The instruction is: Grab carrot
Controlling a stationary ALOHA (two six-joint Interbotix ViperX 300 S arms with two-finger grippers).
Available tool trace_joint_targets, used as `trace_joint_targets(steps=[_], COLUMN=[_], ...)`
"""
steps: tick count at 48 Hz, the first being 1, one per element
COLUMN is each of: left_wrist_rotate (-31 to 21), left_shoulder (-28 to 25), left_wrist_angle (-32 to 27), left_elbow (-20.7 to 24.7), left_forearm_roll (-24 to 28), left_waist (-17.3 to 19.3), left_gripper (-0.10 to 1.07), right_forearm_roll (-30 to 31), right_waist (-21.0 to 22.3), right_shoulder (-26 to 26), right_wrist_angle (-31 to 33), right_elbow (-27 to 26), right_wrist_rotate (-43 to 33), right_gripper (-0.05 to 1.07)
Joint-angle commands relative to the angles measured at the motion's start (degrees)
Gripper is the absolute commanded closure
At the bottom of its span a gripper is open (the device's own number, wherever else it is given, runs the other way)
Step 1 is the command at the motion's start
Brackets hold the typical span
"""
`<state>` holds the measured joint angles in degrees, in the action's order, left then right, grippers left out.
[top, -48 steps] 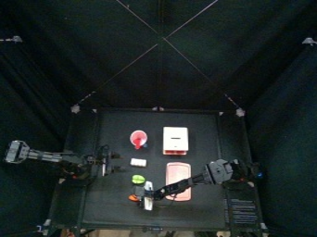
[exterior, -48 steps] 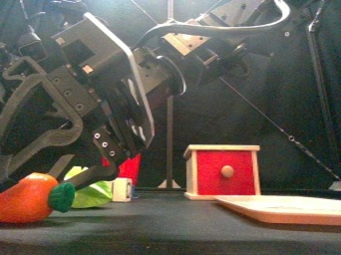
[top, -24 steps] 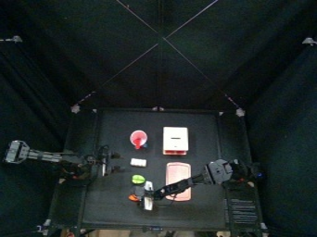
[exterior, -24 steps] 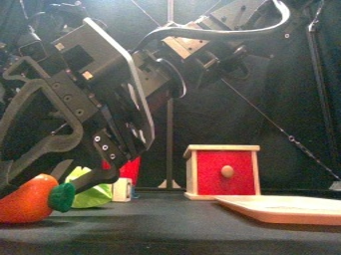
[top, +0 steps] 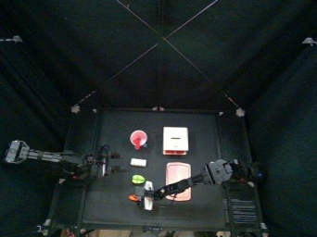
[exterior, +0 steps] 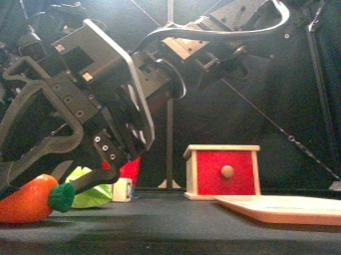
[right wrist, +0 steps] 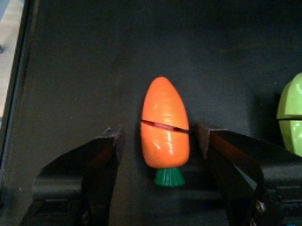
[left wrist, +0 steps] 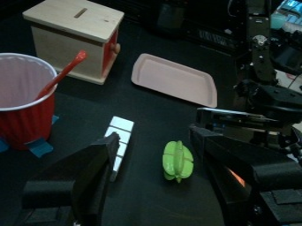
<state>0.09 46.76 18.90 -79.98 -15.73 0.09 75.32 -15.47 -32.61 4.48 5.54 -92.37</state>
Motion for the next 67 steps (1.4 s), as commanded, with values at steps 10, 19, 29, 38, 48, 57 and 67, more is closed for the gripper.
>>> trace_joint_targets(steps=[10, 19, 29, 38, 48, 57, 67], left_wrist_rotate=[0.2, 0.2, 0.2, 0.2, 0.1, 0.0, 0.3], left_shoulder=[-0.1, -0.1, -0.1, -0.1, -0.1, -0.1, -0.1], left_wrist_angle=[0.5, 0.5, 0.5, 0.5, 0.5, 0.5, 0.5], left_elbow=[0.9, 0.9, 0.8, 0.8, 0.7, 0.4, 0.9], left_forearm_roll=[0.1, 0.1, 0.1, 0.0, 0.1, -0.1, -0.2], left_waist=[0.1, 0.1, 0.1, 0.1, 0.1, 0.1, 0.2], left_gripper=[0.0, 0.0, 0.0, 0.0, 0.0, 0.0, 0.0], right_forearm_roll=[-0.1, -0.4, -0.4, -0.4, -1.2, -1.2, -1.3], right_waist=[0.4, 0.4, 0.4, 0.6, 0.7, 0.4, 0.3], right_shoulder=[1.4, 1.4, 1.3, 1.4, 2.4, 4.3, 4.8], right_wrist_angle=[0.0, 0.0, 0.0, -0.1, -0.1, -0.1, -0.1], right_elbow=[-1.4, -1.4, -1.5, -1.4, -1.2, -0.4, 0.2], right_wrist_rotate=[0.0, 0.0, 0.0, 0.0, 0.0, 0.0, 0.0], right_gripper=[0.08, 0.09, 0.15, 0.35, 0.41, 0.41, 0.41])
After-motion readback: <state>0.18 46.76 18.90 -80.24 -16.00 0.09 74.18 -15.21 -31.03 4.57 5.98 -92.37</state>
